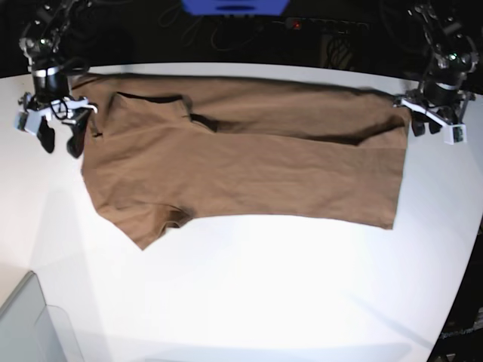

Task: Layout the t-shirt on the table in an organized manner, then fold the t-shirt properly
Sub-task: 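Move both grippers down along the shirt sides and grasp the hem corners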

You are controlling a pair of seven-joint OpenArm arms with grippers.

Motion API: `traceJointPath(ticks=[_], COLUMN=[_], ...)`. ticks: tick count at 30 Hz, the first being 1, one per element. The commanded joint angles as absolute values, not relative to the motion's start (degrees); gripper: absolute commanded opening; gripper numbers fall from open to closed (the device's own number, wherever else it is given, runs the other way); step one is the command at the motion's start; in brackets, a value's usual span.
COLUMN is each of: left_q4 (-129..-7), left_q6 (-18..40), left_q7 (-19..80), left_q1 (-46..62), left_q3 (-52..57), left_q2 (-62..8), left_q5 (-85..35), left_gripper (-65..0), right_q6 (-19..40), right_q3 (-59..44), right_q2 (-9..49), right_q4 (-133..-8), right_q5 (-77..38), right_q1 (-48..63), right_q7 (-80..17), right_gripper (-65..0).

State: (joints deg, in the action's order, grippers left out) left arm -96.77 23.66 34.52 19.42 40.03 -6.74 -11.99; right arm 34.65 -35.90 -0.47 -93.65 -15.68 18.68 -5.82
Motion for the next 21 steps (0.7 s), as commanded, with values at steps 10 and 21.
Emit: traceJointPath(ticks=[10, 21], left_q4=[-97.63, -94.64], left_q6=[23.25, 23.43], left_q7=[33.36, 33.45], left_q1=[10.95, 3.03], left_q3=[40.31, 39.78], left_q2=[-7.60, -7.16], left_q5=[-12.44, -5.85], left_gripper=[-40.6, -38.9], right_q6=[34.51, 34.68], right_q3=[-27.12, -27.21], right_q2=[9.19, 9.36], right_q4=[-75.03, -59.12], right_q5=[-9.80, 3.38], right_q1=[-1.36, -15.34], right_q7=[-11.03, -10.42], right_gripper=[-24.1, -24.1])
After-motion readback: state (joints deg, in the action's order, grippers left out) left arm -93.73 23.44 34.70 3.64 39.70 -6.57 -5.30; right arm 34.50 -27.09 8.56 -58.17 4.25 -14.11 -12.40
